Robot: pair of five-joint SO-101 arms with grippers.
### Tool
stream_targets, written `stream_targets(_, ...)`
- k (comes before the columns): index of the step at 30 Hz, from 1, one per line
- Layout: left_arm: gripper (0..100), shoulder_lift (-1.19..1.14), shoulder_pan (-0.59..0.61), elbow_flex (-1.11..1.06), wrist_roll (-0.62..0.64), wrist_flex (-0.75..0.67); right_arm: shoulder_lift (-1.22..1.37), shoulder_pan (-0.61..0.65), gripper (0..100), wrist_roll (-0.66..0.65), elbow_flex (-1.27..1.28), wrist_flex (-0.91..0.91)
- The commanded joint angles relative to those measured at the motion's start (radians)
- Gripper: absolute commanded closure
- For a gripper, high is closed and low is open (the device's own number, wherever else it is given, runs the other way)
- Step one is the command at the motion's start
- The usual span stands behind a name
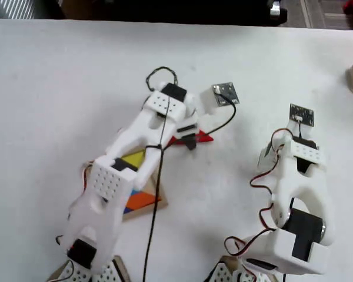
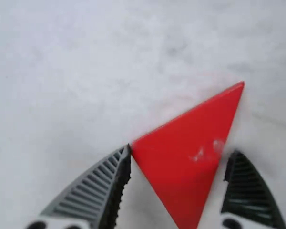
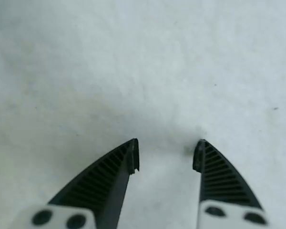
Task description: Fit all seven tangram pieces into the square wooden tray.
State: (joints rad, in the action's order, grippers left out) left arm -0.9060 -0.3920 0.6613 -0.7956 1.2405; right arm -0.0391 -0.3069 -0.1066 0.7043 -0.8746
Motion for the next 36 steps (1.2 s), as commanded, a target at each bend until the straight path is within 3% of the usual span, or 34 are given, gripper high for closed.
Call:
stream_targets(1,68,0.013,0.03,0.031,-0.014,0.031,-0.004,0.007,80.7,-0.015,-0.043,0.002)
stream_targets(16,61,0.008,0.096,0.133,-0.006,0.144,-0.004,0.007,80.8,-0.015,-0.043,0.002)
stream_targets(30,61,0.001,-0.012,0.163,-0.014,0.069,-0.004,0.008,80.8,-0.015,-0.043,0.002)
stream_targets(36,61,-0.104,-0.01,0.206,-0.014,0.048,-0.004,0.007,80.8,-0.015,-0.043,0.002)
